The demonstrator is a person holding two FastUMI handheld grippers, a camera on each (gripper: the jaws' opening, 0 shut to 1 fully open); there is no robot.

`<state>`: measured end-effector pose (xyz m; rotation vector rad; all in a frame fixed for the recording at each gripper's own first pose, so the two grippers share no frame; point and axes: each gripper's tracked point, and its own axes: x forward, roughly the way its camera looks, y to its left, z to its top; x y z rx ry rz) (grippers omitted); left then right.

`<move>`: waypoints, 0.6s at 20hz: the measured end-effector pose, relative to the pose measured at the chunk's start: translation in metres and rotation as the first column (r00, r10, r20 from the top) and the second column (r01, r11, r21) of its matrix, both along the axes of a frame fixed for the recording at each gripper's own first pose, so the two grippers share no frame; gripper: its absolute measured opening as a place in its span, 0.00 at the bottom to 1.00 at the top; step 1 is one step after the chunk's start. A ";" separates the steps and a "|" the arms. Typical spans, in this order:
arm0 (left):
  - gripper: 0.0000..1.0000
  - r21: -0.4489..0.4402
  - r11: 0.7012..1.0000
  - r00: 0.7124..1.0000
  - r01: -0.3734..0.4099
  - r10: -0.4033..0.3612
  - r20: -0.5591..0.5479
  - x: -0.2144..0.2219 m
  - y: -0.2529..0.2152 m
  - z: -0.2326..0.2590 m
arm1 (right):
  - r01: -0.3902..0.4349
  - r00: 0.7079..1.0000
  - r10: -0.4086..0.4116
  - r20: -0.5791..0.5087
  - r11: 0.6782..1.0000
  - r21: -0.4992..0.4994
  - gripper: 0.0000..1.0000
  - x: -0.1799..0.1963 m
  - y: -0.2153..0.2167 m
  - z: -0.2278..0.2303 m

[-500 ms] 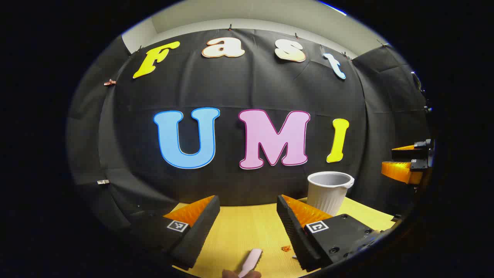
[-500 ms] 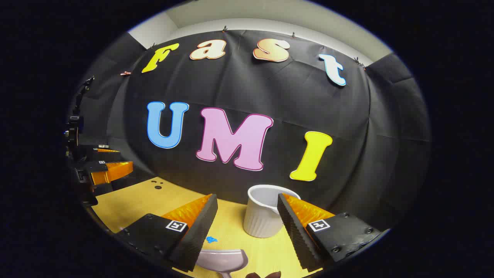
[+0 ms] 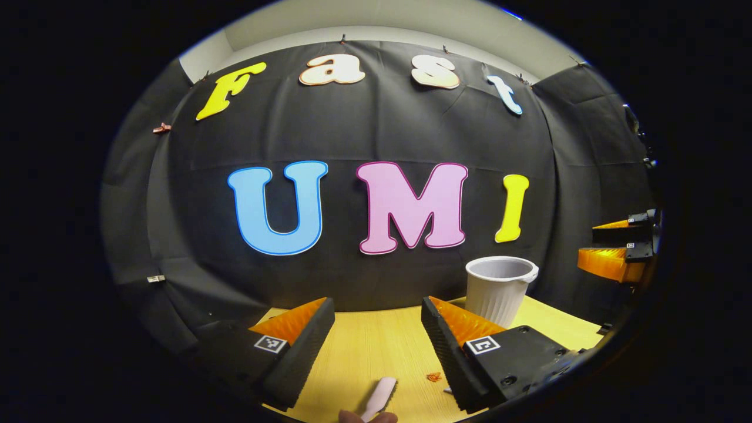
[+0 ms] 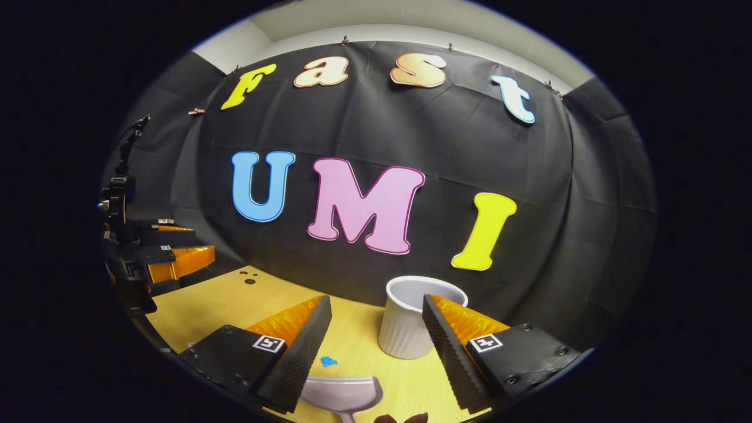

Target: Pick up the small broom and dustpan from the desktop, sweep the trash into the dustpan with the broom, and then empty the trash into the garbage bin.

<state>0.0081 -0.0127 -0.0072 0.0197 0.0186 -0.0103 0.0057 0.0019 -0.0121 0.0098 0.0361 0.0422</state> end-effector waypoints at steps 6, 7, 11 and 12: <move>0.95 0.006 1.000 1.000 0.001 -0.001 -0.015 0.005 0.001 -0.009 | -0.041 0.998 0.040 -0.048 0.999 -0.018 0.98 0.004 0.005 -0.011; 0.95 0.006 1.000 1.000 0.000 0.000 -0.017 0.005 0.001 -0.010 | -0.054 0.996 0.053 -0.071 0.998 -0.012 0.98 0.003 0.008 -0.018; 0.95 0.012 1.000 0.999 -0.005 0.006 -0.033 0.007 0.003 -0.019 | -0.115 0.966 0.117 -0.230 0.993 0.022 0.98 -0.010 0.022 -0.064; 0.95 0.013 1.000 0.999 -0.008 0.008 -0.038 0.007 0.004 -0.023 | -0.128 0.950 0.130 -0.283 0.991 0.024 0.98 -0.015 0.025 -0.080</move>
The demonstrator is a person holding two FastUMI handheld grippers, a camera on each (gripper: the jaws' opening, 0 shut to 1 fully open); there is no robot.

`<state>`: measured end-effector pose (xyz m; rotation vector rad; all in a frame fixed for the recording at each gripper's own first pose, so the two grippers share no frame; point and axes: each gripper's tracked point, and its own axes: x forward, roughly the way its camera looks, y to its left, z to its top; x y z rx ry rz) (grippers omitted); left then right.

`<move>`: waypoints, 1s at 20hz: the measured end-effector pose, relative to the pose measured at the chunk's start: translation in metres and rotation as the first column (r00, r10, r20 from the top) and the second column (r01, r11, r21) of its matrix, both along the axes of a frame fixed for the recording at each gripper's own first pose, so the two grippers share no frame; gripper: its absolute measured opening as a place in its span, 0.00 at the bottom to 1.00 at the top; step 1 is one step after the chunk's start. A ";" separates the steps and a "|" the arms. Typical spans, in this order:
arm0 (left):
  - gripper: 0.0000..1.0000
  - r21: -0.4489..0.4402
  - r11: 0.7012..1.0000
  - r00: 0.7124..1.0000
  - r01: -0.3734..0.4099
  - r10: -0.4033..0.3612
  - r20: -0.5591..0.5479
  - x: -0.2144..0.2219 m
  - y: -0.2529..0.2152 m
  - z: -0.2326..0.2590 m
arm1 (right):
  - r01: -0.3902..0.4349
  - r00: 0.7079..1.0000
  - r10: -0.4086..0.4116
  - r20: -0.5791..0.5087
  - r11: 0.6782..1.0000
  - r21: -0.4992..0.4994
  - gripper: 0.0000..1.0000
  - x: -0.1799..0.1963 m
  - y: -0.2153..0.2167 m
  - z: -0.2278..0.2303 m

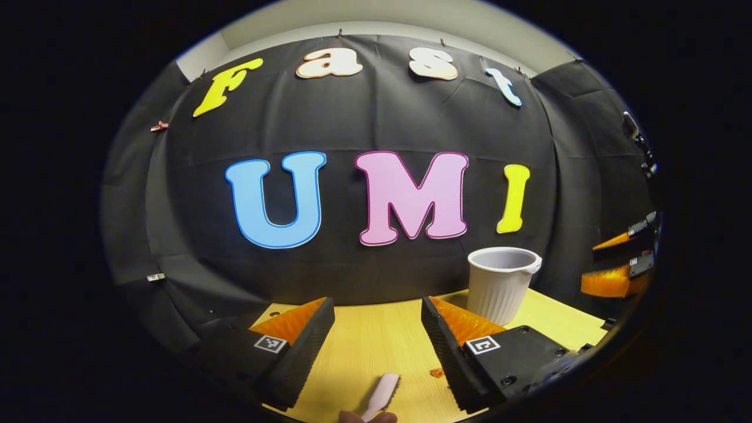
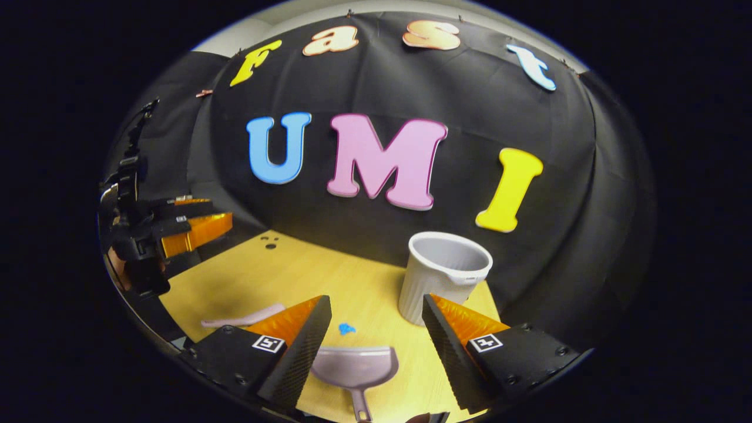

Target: Pick up the small broom and dustpan from the desktop, sweep the trash into the dustpan with the broom, and then empty the trash into the garbage bin.

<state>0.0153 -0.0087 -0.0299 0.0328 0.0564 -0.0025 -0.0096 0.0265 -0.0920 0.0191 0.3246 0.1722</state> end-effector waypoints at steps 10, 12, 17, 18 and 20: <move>0.95 0.027 1.000 0.999 -0.015 0.016 -0.051 -0.002 0.006 -0.021 | -0.106 0.858 0.072 -0.509 0.994 -0.039 0.94 -0.057 0.015 -0.169; 0.95 0.034 0.999 0.998 -0.020 0.022 -0.057 -0.004 0.008 -0.023 | -0.119 0.812 0.081 -0.577 0.992 -0.029 0.93 -0.064 0.021 -0.193; 0.93 0.031 0.999 0.997 -0.029 0.032 -0.077 -0.010 0.010 -0.031 | -0.155 0.725 0.083 -0.684 0.987 -0.045 0.91 -0.059 0.027 -0.254; 0.93 0.035 0.999 0.996 -0.032 0.034 -0.080 -0.010 0.011 -0.031 | -0.167 0.710 0.088 -0.699 0.985 -0.045 0.90 -0.058 0.029 -0.266; 0.93 0.043 0.998 0.996 -0.038 0.042 -0.084 -0.011 0.014 -0.035 | -0.187 0.677 0.096 -0.729 0.981 -0.045 0.89 -0.057 0.035 -0.287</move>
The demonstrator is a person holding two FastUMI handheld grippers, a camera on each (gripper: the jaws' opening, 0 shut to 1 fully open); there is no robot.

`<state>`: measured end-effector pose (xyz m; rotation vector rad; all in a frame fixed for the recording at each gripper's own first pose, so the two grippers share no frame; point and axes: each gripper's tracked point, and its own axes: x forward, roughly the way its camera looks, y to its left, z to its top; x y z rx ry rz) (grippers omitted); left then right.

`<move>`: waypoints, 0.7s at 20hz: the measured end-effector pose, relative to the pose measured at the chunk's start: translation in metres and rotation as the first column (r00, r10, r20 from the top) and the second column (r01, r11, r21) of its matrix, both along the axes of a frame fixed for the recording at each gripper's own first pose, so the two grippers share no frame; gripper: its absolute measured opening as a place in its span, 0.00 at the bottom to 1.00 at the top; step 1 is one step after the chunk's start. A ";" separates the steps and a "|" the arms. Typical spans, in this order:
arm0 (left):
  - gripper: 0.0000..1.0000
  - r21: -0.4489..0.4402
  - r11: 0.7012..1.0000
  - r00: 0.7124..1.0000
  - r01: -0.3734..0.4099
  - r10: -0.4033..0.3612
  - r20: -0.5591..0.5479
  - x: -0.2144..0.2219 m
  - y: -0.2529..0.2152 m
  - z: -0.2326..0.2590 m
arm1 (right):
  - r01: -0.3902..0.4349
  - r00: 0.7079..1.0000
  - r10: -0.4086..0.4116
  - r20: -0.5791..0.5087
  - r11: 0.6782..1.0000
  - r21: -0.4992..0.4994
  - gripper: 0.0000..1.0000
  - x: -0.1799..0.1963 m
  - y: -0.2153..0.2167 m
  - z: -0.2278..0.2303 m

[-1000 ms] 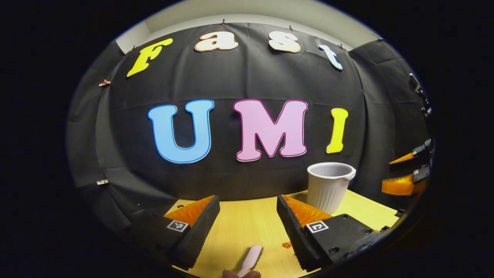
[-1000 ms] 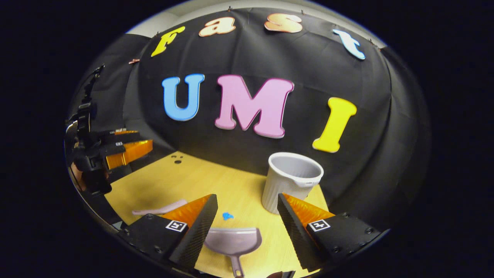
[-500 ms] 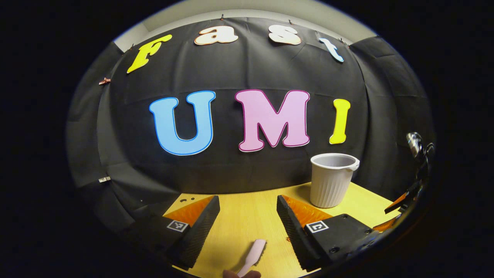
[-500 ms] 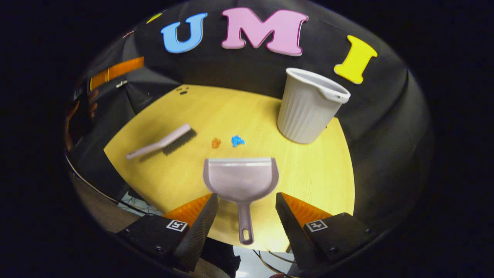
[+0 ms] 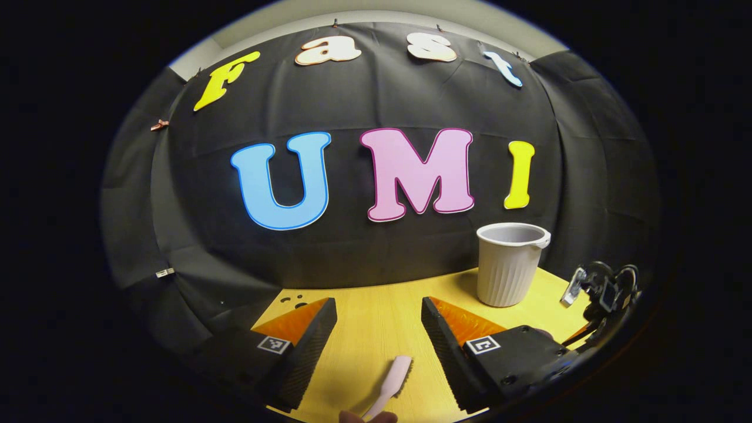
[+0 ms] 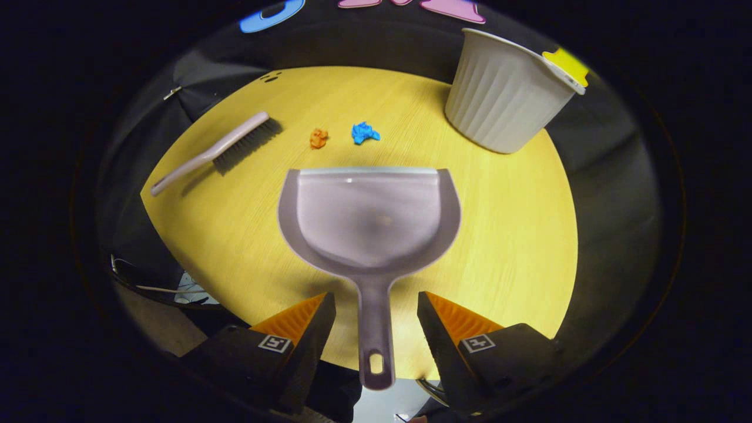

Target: Pick up the small broom and dustpan from the desktop, sweep the trash into the dustpan with the broom, and then empty the trash into the garbage bin.

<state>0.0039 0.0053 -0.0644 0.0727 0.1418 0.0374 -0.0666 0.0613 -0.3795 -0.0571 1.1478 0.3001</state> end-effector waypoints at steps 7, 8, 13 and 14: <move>0.93 0.008 0.999 0.999 -0.046 0.046 -0.025 -0.006 0.015 -0.009 | -0.011 0.996 0.012 -0.090 1.000 0.012 0.77 0.008 0.014 -0.034; 0.93 0.009 0.999 0.998 -0.053 0.053 -0.029 -0.007 0.017 -0.011 | -0.013 0.995 0.013 -0.096 1.000 0.010 0.77 0.009 0.015 -0.037; 0.93 0.018 0.997 0.995 -0.081 0.082 -0.057 -0.005 0.022 -0.022 | 0.001 0.998 0.002 -0.069 0.999 0.042 0.53 0.019 0.018 -0.039; 0.93 0.019 0.996 0.994 -0.086 0.087 -0.063 -0.004 0.022 -0.024 | 0.005 0.998 -0.002 -0.068 0.999 0.047 0.49 0.017 0.017 -0.040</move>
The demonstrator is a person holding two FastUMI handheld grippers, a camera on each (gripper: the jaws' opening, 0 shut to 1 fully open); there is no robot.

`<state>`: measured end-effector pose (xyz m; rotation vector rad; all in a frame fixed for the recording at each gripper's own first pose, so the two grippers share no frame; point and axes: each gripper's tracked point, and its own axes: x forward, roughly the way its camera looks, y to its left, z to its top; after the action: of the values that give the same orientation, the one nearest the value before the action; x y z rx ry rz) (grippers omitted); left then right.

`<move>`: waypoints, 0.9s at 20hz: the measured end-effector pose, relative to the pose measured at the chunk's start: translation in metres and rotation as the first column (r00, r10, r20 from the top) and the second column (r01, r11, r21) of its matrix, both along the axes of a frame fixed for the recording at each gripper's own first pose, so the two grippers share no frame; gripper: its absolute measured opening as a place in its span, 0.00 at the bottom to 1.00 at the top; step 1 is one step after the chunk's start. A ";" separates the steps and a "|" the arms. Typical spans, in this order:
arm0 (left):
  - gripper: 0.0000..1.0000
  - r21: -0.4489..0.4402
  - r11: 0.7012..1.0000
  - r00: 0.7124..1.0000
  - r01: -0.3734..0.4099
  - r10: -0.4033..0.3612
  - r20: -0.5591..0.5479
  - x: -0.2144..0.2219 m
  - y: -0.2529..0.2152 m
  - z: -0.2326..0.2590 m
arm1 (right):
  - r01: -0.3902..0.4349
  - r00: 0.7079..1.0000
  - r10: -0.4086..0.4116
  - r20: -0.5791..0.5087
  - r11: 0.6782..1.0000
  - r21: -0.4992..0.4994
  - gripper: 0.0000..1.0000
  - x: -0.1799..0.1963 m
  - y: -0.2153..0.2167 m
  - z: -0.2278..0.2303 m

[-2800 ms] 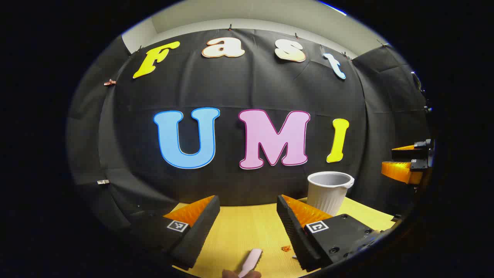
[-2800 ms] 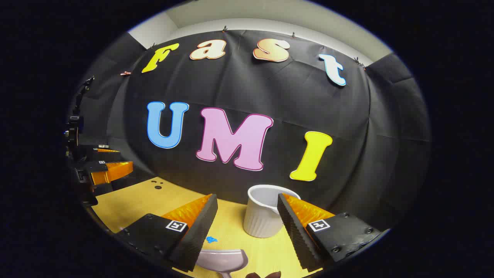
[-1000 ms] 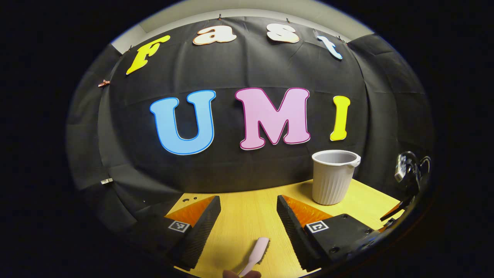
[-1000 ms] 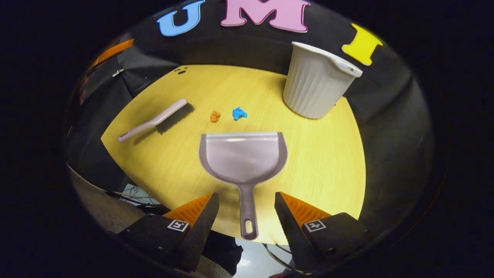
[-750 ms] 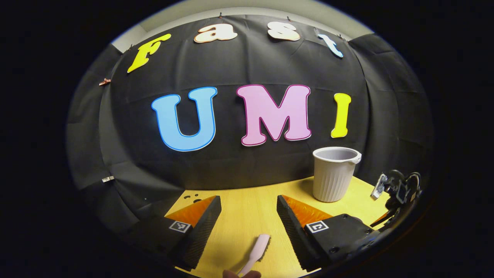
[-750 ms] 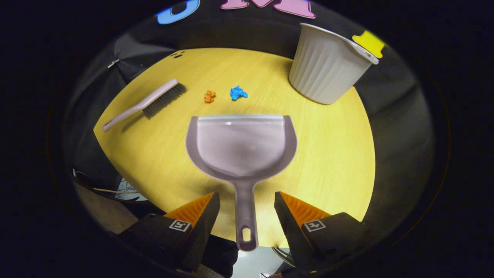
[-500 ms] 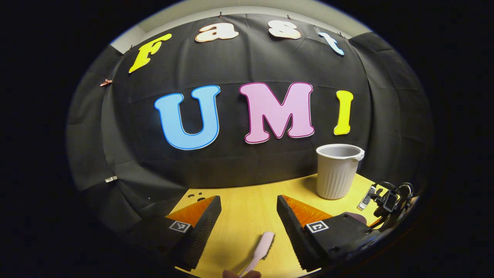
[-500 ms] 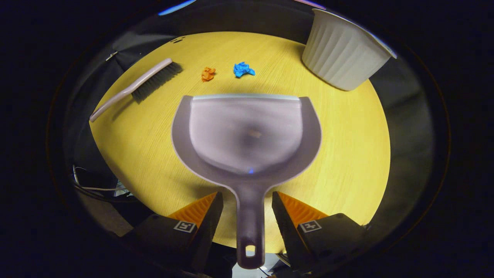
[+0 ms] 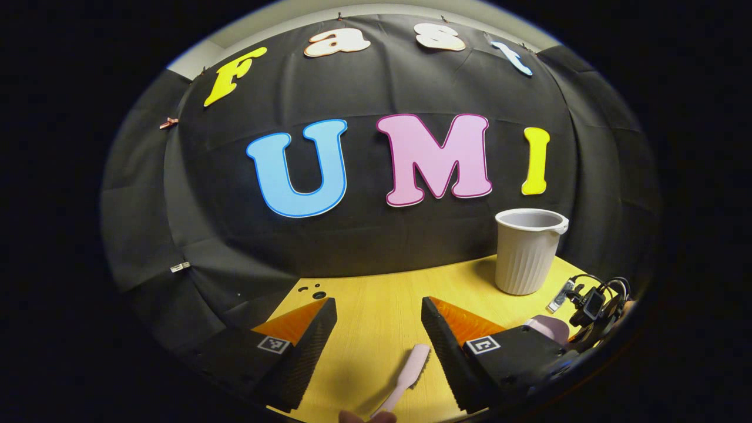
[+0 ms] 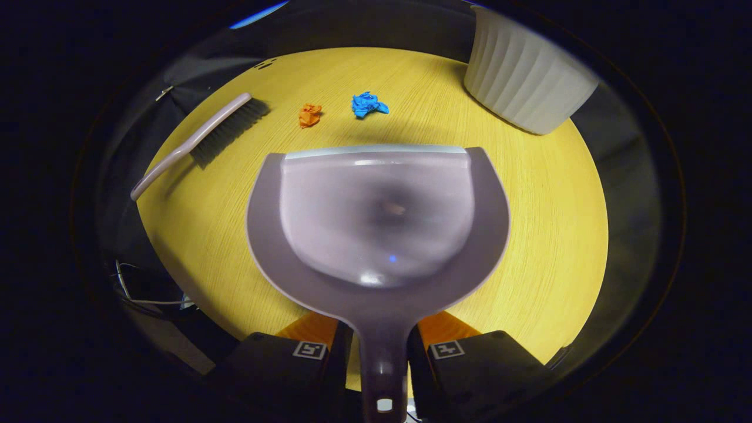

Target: Pick up the small broom and dustpan from the desktop, sweep the trash into the dustpan with the broom, and then empty the trash into the garbage bin.

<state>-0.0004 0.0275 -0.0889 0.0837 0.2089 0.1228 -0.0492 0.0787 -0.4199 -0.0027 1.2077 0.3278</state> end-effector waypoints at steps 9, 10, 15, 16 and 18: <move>0.96 0.013 1.000 0.991 0.015 -0.013 -0.132 0.000 0.008 -0.052 | 0.047 0.996 -0.051 0.077 0.997 0.056 0.38 0.006 0.000 0.001; 0.97 0.016 1.000 0.989 0.022 -0.019 -0.146 0.001 0.008 -0.057 | 0.033 0.996 -0.037 0.085 0.998 0.052 0.38 0.007 0.000 0.001; 0.96 0.023 0.992 0.948 0.125 -0.112 -0.297 0.002 0.004 -0.108 | -0.020 0.993 0.013 0.116 0.998 0.063 0.41 -0.003 -0.005 0.021; 0.96 -0.001 0.988 0.926 0.152 -0.143 -0.349 -0.001 0.002 -0.125 | -0.024 0.992 0.016 0.127 0.998 0.061 0.37 -0.004 -0.008 0.026; 0.96 -0.045 0.976 0.870 0.212 -0.209 -0.446 -0.008 -0.009 -0.156 | -0.028 0.989 0.021 0.147 0.998 0.051 0.37 -0.005 -0.017 0.037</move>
<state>-0.0088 0.0187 -0.2450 0.1401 0.6616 -0.1187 -0.0543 0.0620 -0.3833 0.0042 1.0536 0.3747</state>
